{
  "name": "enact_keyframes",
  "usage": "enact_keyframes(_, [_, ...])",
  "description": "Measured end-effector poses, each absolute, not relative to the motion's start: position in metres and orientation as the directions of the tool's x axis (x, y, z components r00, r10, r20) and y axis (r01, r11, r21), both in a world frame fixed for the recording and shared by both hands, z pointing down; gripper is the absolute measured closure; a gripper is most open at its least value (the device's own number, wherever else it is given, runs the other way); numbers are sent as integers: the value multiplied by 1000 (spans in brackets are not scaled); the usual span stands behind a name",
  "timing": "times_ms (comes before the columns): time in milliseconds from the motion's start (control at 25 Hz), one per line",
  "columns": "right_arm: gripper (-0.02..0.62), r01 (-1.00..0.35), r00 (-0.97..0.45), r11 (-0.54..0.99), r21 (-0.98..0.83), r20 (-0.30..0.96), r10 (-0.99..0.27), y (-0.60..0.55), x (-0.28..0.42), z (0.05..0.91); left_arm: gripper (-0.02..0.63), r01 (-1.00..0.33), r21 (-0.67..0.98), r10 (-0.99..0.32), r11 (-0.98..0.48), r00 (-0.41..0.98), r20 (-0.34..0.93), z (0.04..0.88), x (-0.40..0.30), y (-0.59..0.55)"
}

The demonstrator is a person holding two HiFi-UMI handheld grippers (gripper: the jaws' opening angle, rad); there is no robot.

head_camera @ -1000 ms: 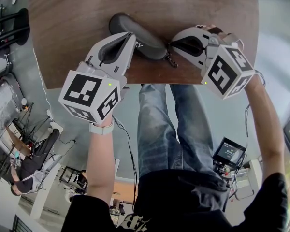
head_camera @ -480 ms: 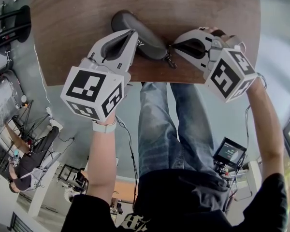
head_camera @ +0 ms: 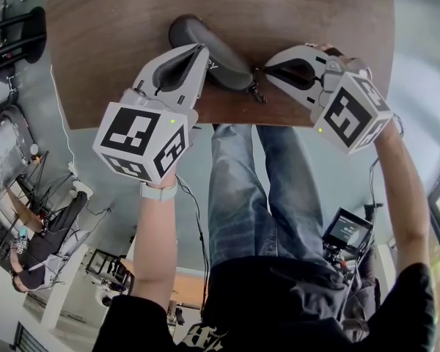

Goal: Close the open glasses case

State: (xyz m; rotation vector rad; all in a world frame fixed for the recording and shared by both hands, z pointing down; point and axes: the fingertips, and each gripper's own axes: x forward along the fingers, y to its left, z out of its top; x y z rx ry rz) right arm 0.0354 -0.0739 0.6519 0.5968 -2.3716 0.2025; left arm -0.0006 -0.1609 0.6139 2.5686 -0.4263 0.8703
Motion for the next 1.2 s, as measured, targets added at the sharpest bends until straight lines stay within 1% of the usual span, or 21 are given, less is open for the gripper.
enact_keyframes(160, [609,-508,-705,859,-57,601,-377,-74,37,648,600,-396,280,-150,-875,769,621,613,1,-163])
enact_keyframes(480, [609,-565,-744,816,-124,504,-439,-76,38,632,600,-391,292,-146,-873,780,608,612,2,-163])
enact_keyframes(720, [607,-591,-710,800,-102,537,-456,-82,39,634,600,-386,292,-142,-875,781,609,612,3,-163])
enact_keyframes(880, [603,-594,-702,796,-114,556,-444,-79,37,640,600,-388,292,-144,-874,782,606,613,2,-163])
enact_keyframes(920, [585,-594,-703,796,-118,556,-443,-79,36,641,600,-388,293,-145,-874,783,605,613,2,-163])
enact_keyframes(1160, [586,-619,-670,780,-91,580,-463,-86,35,647,600,-387,295,-144,-874,785,603,613,2,-163])
enact_keyframes(1200, [598,-614,-671,785,-86,580,-461,-86,34,647,600,-387,294,-144,-874,784,604,613,2,-163])
